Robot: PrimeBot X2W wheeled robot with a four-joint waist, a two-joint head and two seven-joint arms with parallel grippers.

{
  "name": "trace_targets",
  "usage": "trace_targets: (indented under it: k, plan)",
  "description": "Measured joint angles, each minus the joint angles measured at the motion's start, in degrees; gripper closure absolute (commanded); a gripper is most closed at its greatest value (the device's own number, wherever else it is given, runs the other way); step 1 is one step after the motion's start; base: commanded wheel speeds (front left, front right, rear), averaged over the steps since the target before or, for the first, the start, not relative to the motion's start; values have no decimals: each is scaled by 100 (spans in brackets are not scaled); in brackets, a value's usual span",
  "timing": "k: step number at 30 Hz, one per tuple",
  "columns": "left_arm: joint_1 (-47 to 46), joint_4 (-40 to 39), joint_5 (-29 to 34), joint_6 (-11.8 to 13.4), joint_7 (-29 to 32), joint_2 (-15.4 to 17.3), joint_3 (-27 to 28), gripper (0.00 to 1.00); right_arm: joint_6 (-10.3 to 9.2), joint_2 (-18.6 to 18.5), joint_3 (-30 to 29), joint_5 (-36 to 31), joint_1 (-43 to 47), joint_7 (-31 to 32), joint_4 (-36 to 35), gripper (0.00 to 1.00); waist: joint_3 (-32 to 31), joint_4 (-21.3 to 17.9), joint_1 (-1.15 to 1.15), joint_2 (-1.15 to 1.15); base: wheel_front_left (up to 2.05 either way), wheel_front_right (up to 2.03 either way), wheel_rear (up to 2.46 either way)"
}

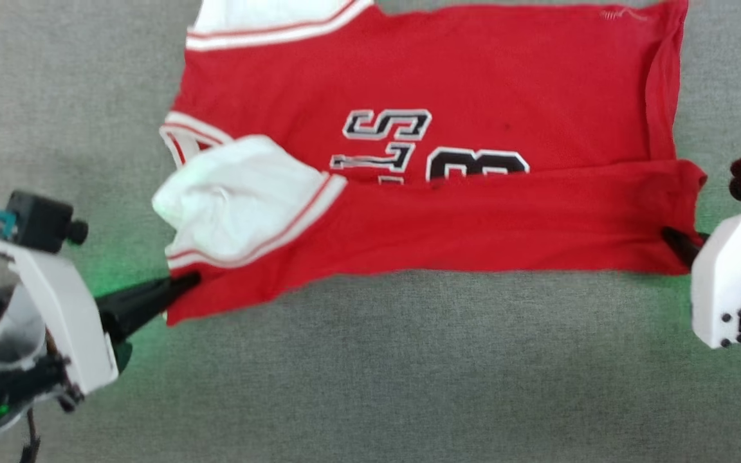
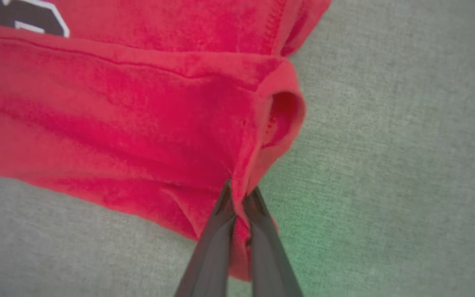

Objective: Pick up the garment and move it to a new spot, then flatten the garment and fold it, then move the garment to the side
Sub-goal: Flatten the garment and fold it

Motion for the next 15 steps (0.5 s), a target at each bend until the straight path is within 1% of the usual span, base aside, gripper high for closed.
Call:
trace_targets:
  k: [5,8,11,15]
  plan:
    - [466,-355,37,0,-430,233,-65,100,0,-243,-124,199,289,27,-130,100,-183,49,0,0,0,0,0]
    - [736,-539,186,0,-676,350,-160,100,0,-368,-181,293,526,105,-200,100,-254,94,0,0,0,0,0]
    - [933,-715,236,0,-906,368,-230,100,0,-382,-310,342,754,137,-309,100,-290,147,0,0,0,0,0]
    - [1089,-711,337,0,-1128,380,-274,100,0,-309,-370,341,927,123,-409,100,-313,177,0,0,0,0,0]
